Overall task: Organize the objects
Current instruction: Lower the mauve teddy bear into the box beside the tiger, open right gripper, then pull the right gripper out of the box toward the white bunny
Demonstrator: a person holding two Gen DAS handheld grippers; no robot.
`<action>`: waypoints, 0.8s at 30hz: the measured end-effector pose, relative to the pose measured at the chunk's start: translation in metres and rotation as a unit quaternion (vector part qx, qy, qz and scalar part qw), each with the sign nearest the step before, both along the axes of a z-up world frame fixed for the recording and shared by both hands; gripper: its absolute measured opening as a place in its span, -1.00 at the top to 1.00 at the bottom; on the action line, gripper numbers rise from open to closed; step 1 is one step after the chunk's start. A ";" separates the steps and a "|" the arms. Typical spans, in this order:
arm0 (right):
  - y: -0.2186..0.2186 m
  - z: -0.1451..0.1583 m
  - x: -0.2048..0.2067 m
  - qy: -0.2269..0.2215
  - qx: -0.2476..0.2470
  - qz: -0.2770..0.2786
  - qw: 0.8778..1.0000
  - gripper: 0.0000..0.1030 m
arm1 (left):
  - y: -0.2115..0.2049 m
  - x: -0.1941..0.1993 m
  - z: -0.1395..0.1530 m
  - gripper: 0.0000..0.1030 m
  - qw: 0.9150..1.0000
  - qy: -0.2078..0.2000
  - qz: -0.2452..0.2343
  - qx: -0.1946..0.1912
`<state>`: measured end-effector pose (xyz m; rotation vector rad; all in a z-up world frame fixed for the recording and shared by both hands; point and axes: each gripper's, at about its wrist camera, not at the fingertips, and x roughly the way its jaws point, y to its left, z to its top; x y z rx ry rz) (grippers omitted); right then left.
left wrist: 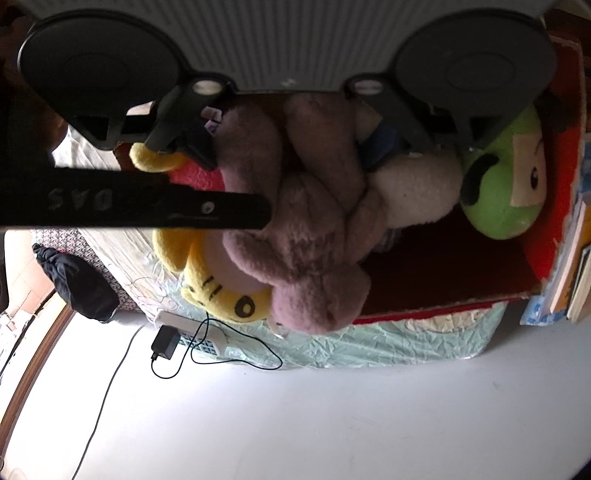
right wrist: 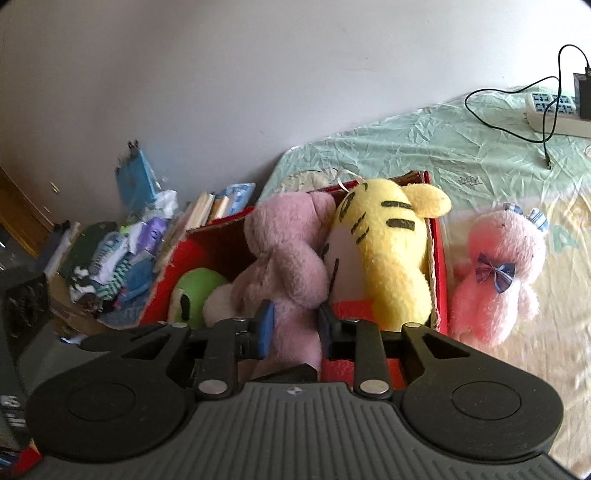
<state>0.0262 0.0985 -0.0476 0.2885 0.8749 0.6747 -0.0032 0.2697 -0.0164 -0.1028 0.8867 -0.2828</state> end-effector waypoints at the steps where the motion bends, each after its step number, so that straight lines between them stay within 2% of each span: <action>1: 0.003 -0.001 -0.001 0.000 -0.007 -0.003 1.000 0.46 | 0.000 0.000 0.001 -0.65 1.000 0.001 0.001 0.003; 11: -0.005 0.002 -0.013 0.011 0.001 -0.039 0.999 0.40 | 0.003 -0.007 0.010 -0.74 0.999 -0.003 0.023 0.033; 24: -0.019 0.011 -0.043 -0.011 -0.005 -0.086 0.996 0.40 | -0.004 -0.023 0.015 -0.78 0.996 0.003 0.034 0.079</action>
